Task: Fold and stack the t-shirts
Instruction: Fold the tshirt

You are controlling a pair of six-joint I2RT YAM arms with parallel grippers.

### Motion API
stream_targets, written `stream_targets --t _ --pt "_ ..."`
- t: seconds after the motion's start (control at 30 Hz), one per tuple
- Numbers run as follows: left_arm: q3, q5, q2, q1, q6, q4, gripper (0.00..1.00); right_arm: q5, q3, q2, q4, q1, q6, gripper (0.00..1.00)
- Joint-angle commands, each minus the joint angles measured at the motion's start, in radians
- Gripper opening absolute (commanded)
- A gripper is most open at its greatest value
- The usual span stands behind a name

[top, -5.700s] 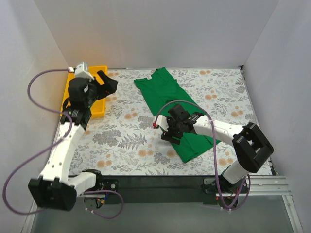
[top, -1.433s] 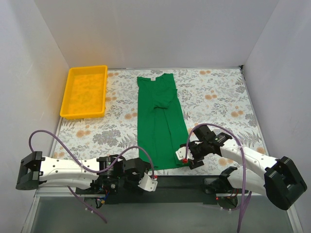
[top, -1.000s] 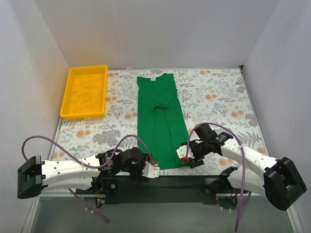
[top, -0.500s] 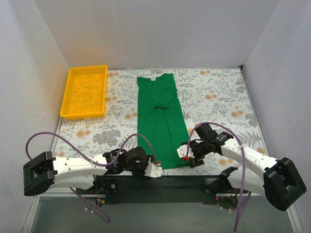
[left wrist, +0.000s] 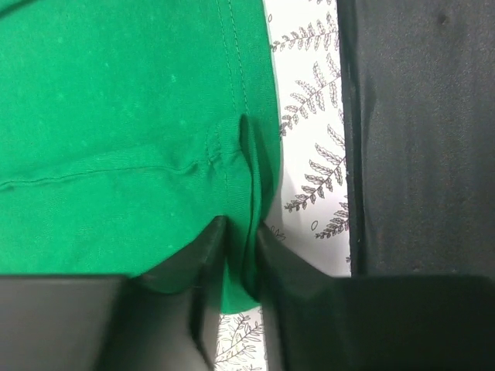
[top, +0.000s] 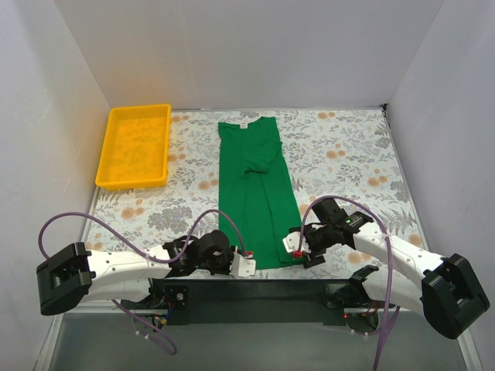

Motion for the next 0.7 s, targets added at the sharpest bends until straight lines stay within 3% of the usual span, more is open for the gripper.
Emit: stream_targets --t 0.0,0.1,0.13,0.43,0.57,0.67 --pt "-0.009 0.01 -0.005 0.006 0.013 -0.01 0.18 -0.03 -0.013 -0.002 0.0 -0.004 -0.028 0.76" --pt "-0.005 0.029 -0.011 0.006 0.009 -0.014 0.01 -0.006 -0.018 0.01 0.002 0.01 -0.03 0.73" --pt "-0.003 0.033 -0.014 0.006 0.008 -0.014 0.0 0.003 -0.022 0.015 0.002 0.015 -0.03 0.72" --pt "0.017 0.075 -0.011 0.006 -0.007 -0.019 0.0 0.099 -0.058 0.049 0.032 0.102 -0.019 0.6" --pt "0.021 0.087 -0.011 0.004 -0.017 -0.017 0.0 0.149 -0.058 0.082 0.071 0.142 0.018 0.5" --pt "0.017 0.092 -0.028 0.006 -0.027 -0.011 0.0 0.166 -0.047 0.093 0.077 0.143 0.041 0.36"
